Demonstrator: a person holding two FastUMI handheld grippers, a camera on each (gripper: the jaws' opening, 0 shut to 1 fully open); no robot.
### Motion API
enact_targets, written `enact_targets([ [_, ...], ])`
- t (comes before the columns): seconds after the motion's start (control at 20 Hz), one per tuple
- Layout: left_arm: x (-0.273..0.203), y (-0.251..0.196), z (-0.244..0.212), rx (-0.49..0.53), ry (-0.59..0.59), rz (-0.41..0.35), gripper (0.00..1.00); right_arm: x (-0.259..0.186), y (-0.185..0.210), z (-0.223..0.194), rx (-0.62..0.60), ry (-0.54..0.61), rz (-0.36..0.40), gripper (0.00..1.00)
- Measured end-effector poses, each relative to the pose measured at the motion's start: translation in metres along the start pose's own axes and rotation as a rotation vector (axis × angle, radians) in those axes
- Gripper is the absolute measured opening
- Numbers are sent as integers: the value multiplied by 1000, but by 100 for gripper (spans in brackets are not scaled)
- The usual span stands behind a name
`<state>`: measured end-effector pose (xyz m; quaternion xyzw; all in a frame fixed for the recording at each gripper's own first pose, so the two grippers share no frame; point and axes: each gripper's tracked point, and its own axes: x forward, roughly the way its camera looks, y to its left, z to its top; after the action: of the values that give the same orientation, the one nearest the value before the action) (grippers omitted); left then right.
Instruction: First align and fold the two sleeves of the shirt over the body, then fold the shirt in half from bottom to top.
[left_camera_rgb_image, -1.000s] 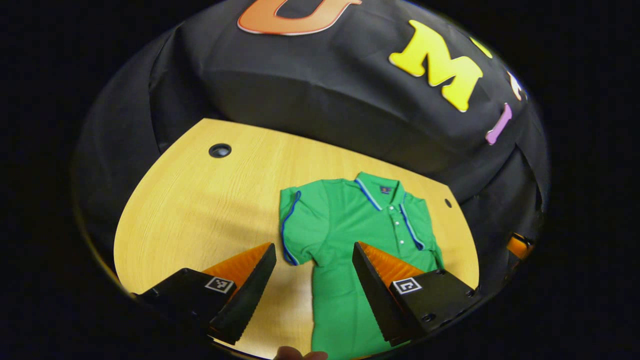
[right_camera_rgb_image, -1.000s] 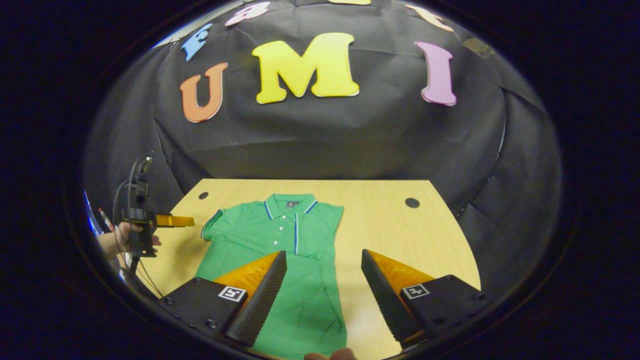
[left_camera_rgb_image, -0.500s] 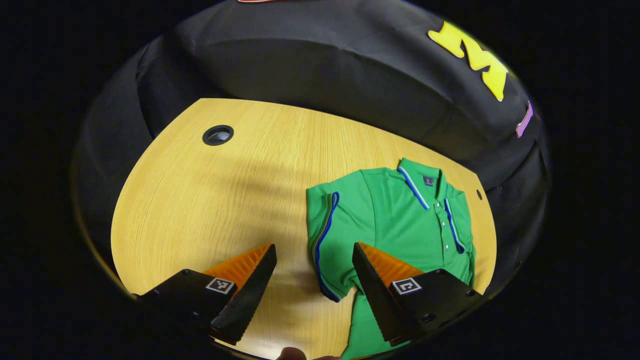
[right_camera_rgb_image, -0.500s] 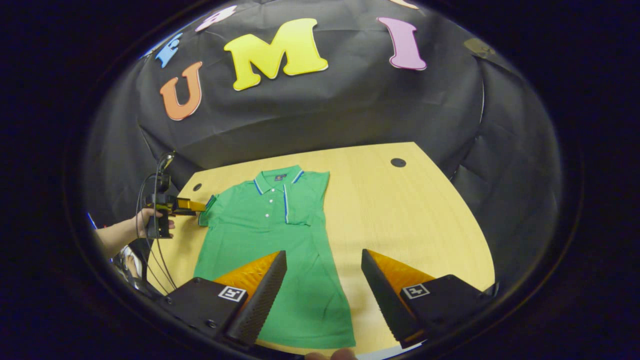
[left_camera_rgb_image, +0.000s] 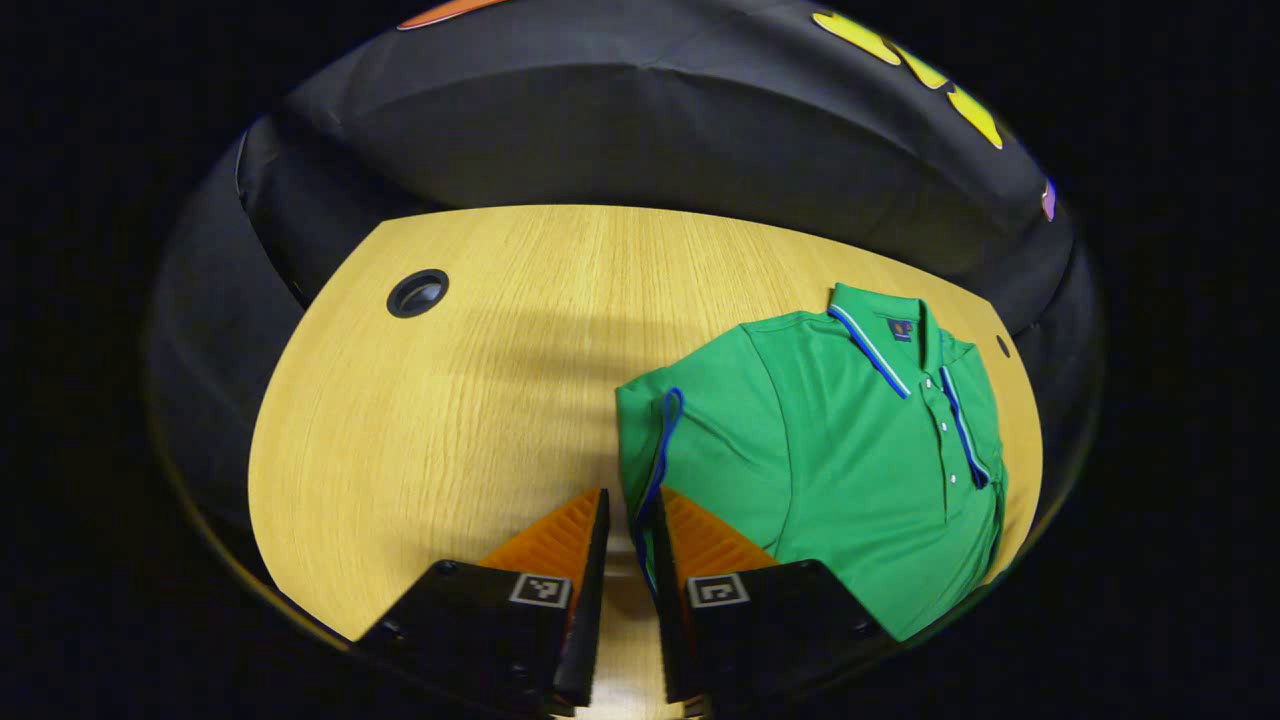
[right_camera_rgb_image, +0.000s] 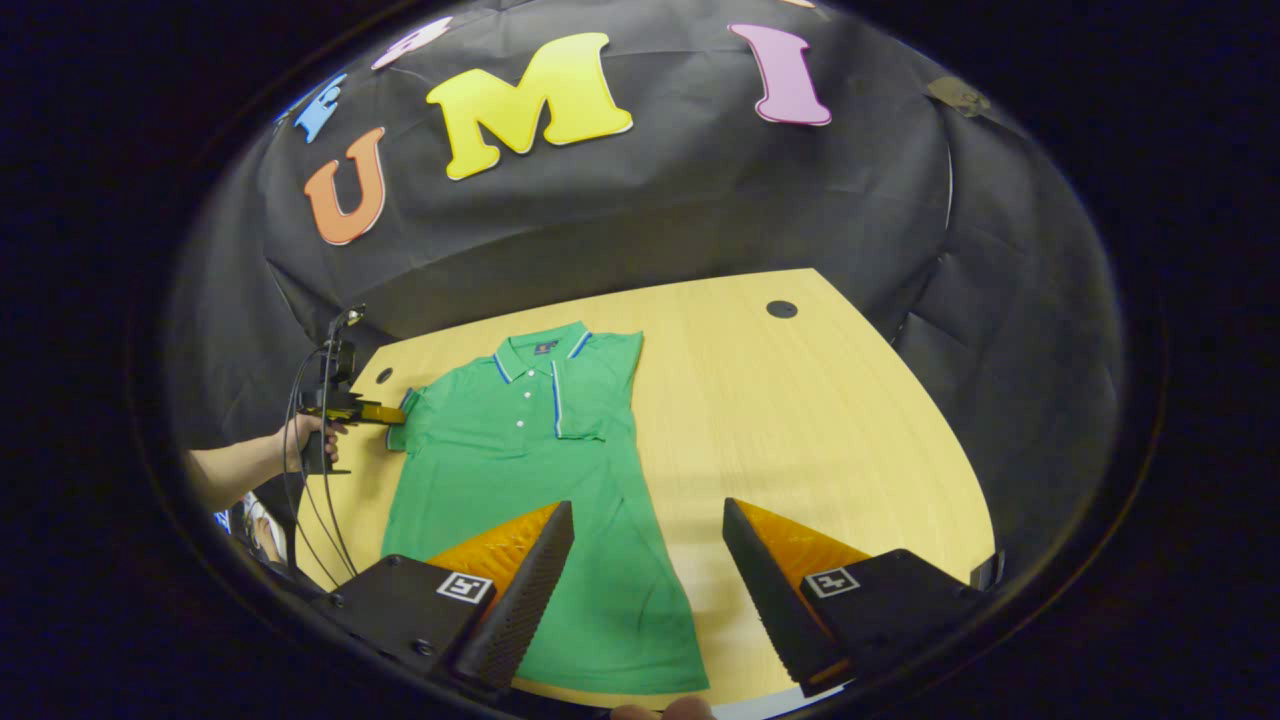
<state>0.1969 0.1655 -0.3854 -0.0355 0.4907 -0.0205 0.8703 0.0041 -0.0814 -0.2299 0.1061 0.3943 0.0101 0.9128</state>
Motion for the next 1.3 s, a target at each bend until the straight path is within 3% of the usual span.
enact_targets([
  [0.1, 0, -2, 3, -26, -8, -8, 9, 0, -5, -2, 13, 2, -7, 92],
  [0.15, -2, -2, 2, -49, -6, -8, 4, 1, -8, -1, 22, 2, -10, 97],
  [0.2, -4, 0, 4, -70, -11, -6, 3, 2, -11, 0, 31, -3, -14, 92],
  [0.6, -40, -28, 33, -69, -80, -71, 3, -2, -21, 11, 42, -55, -20, 97],
  [0.85, -57, -72, 48, -34, -108, -121, 3, -22, -30, 18, 4, -108, -34, 94],
  [1.05, -66, -107, 55, 13, -118, -144, 3, -38, -41, 18, 4, -146, -50, 97],
  [1.1, -68, -116, 55, 22, -117, -151, 3, -42, -45, 15, 11, -151, -54, 91],
  [1.15, -69, -126, 55, 28, -114, -162, 3, -45, -49, 13, 20, -155, -56, 97],
  [1.3, -66, -154, 52, 43, -102, -188, 3, -53, -63, 5, 42, -161, -72, 97],
])
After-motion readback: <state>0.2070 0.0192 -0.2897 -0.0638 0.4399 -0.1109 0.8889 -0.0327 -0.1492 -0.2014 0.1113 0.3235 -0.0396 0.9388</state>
